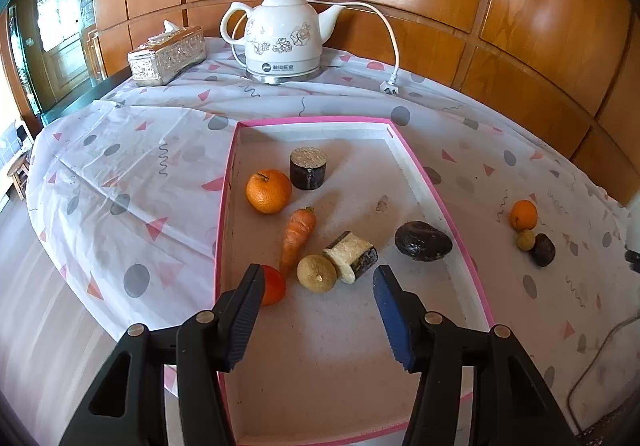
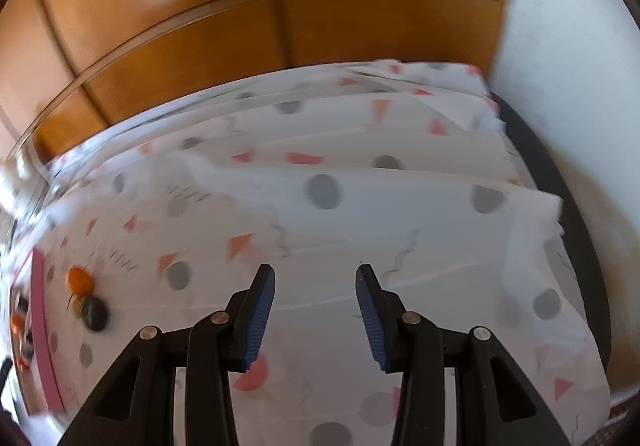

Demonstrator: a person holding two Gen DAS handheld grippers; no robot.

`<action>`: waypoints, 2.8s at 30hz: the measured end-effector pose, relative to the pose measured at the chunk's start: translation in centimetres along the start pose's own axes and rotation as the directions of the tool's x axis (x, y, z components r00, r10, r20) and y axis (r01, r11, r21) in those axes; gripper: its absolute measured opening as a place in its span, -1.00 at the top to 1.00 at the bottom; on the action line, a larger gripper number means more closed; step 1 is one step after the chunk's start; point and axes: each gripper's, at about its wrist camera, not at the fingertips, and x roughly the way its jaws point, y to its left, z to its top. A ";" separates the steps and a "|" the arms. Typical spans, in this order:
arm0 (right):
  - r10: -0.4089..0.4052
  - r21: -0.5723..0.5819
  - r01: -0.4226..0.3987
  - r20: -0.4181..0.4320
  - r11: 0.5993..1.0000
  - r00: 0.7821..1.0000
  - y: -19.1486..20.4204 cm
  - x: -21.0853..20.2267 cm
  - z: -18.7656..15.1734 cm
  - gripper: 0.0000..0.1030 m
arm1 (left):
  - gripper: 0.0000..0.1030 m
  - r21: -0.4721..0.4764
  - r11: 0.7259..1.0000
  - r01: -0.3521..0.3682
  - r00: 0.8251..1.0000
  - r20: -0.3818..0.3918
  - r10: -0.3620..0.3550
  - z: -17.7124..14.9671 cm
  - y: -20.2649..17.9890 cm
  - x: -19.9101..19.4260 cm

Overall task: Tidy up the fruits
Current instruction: 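Lift the left tool out of the tray, then move the right tool toward the remaining mandarin, potato and taro, then grasp the dark round taro with the right gripper, then carry the taro into the pink tray and open the right gripper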

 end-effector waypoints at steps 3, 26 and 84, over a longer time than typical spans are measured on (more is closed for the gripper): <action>0.045 -0.072 -0.046 -0.016 0.996 0.999 1.9 0.2 -0.4 0.17 | -0.12 0.002 1.000 0.005 1.000 -0.003 -0.005 -0.2 0.0 -0.1; 0.149 -0.444 -0.226 -0.200 0.867 0.968 14.4 2.2 -4.5 0.17 | -0.18 -0.053 0.998 0.015 1.000 0.020 -0.014 -0.1 1.6 -1.0; 0.198 -0.583 -0.342 -0.297 0.737 0.934 24.7 3.5 -11.9 0.10 | -0.40 -0.215 0.975 -0.056 0.997 0.033 0.064 -0.8 7.3 -2.6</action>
